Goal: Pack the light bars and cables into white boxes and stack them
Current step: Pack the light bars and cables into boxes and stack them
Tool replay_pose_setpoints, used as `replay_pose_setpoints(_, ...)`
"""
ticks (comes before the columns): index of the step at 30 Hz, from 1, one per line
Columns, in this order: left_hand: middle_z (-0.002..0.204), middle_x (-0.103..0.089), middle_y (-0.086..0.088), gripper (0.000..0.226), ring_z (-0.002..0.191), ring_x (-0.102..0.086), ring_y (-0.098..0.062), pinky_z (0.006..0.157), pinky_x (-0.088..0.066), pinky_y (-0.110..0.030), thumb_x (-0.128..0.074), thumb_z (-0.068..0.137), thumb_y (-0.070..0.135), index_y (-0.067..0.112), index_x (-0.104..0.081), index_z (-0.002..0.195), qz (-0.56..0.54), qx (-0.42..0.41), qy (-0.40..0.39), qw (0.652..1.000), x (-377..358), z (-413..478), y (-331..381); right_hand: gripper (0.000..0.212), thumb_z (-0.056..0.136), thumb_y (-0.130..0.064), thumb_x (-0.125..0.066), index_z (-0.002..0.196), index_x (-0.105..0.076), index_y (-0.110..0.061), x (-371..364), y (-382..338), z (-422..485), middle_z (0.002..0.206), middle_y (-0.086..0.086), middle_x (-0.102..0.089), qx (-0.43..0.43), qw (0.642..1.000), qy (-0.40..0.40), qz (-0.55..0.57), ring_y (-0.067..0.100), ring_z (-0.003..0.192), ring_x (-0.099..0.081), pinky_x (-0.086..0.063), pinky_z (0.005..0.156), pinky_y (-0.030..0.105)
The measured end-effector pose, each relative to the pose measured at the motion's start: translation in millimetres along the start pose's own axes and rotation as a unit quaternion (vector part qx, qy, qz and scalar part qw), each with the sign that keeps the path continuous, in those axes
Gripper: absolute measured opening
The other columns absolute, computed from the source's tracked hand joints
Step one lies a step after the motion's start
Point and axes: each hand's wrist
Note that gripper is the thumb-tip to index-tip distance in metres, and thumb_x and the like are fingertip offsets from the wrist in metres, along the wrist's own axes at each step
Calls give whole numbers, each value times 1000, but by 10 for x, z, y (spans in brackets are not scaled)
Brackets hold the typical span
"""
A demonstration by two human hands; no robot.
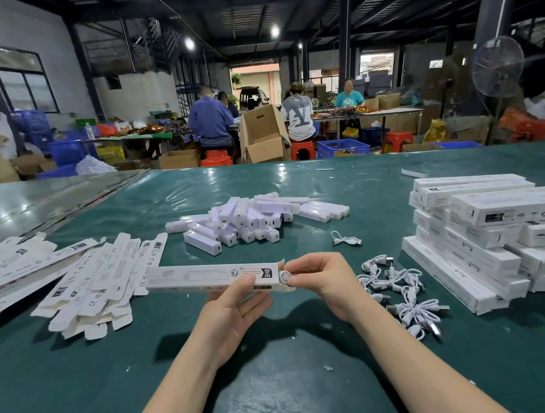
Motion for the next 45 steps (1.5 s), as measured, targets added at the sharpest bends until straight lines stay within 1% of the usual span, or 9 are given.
replay_pose_setpoints(4,93,-73,-15,33,82,-71,-23,65,-58,-28,-57,82,0,-7,-54,114,42,-12,12,999,-12,-3,-35,37,71,19,-64,61,-67,-16,-10,16,-18,58,-10,-67,31,995,26,-92,-1,57,-61,-50,65,13)
replay_pose_setpoints(7,93,-73,-14,33,82,-72,-23,63,-58,-28,-57,84,0,-7,-52,116,41,-25,29,998,-14,16,-40,33,70,17,-66,64,-66,-15,-68,19,-30,62,-5,-66,48,993,34,-99,4,59,-59,-50,65,18)
replay_pose_setpoints(12,84,-73,-13,11,75,-72,-19,61,-58,-25,-53,89,5,1,-61,95,0,-4,35,999,-23,31,-35,33,66,24,-65,68,-56,-8,-107,31,-35,64,-3,-70,45,999,11,6,6,62,-64,-51,61,18)
replay_pose_setpoints(19,89,-74,-7,20,78,-72,-19,60,-57,-26,-63,81,12,8,-61,100,20,-17,49,998,-36,22,-49,34,71,28,-54,70,-52,-6,-134,76,-37,66,3,-71,15,984,58,165,10,62,-68,-53,59,18)
replay_pose_setpoints(26,81,-74,-4,16,72,-71,-16,63,-57,-26,-64,77,5,9,-63,93,8,-45,62,997,-16,25,-75,20,78,8,-65,71,-61,-10,-268,137,-36,60,-6,-65,-6,989,128,70,5,55,-59,-52,60,18)
replay_pose_setpoints(29,81,-74,-3,16,72,-70,-14,66,-56,-28,-62,80,4,9,-63,95,13,-47,61,997,-16,32,-82,19,81,5,-64,71,-65,-12,-273,132,-39,57,-4,-63,-19,992,113,61,4,50,-56,-50,57,16)
replay_pose_setpoints(35,75,-72,-2,9,67,-70,-13,69,-53,-30,-59,85,6,10,-61,93,18,-55,74,996,-34,48,-97,22,82,5,-61,79,-65,-16,-245,101,-49,58,-18,-66,-6,997,77,20,-11,55,-56,-39,54,4)
replay_pose_setpoints(40,81,-72,-3,13,67,-69,-12,68,-54,-28,-62,83,7,9,-62,96,20,-58,82,995,-31,47,-101,23,86,3,-58,81,-65,-19,-296,131,-40,67,-13,-67,-18,996,83,38,-1,62,-56,-40,62,16)
replay_pose_setpoints(45,81,-72,-3,16,69,-70,-13,66,-54,-27,-63,82,6,7,-62,98,21,-54,87,995,-32,48,-106,23,80,6,-64,67,-59,-13,-322,137,-51,64,-2,-60,-13,986,151,69,6,57,-52,-43,54,16)
Point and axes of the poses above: each hand's wrist, its own z-axis towards the middle knuckle, its own x-axis out of the back of the hand, y = z × x
